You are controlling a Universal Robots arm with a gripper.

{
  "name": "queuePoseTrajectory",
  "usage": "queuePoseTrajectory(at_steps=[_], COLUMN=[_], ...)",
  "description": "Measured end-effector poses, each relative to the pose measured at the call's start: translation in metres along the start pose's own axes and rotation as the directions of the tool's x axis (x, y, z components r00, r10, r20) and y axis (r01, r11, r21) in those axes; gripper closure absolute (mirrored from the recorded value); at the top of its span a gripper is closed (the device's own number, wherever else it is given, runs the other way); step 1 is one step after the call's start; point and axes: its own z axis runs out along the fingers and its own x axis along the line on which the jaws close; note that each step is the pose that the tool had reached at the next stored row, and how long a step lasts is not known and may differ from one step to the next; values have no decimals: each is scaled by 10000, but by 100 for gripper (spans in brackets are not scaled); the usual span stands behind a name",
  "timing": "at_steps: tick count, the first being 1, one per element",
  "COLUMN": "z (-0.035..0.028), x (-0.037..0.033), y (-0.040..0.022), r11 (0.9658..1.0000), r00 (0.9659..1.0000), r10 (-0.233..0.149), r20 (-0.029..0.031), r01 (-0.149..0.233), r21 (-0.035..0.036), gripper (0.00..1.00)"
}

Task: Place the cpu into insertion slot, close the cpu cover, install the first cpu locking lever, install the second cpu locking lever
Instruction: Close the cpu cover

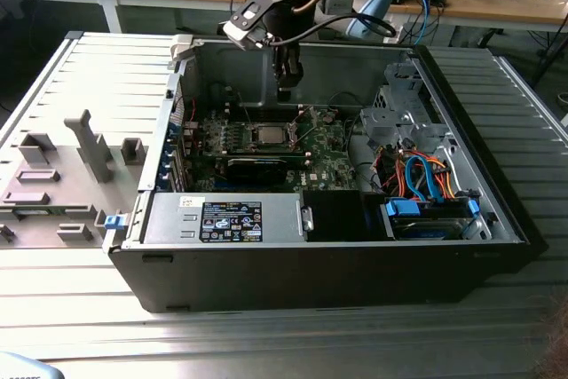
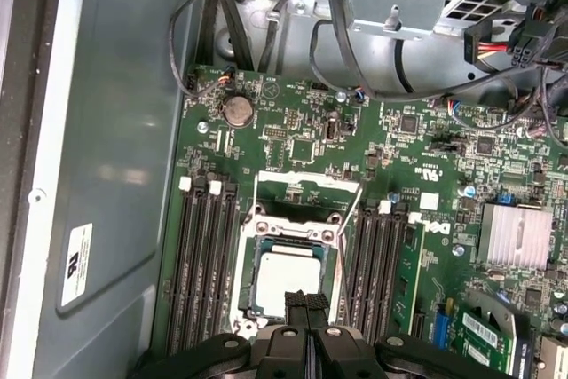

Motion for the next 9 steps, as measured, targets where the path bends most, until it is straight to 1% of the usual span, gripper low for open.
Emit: queuePoseTrajectory(at_steps=[9], z=[1], x=[-11], y=[80], r11=[10000], r00=[10000], r10=[0], r20=[0], r01=[0], r21=[2], gripper=[89])
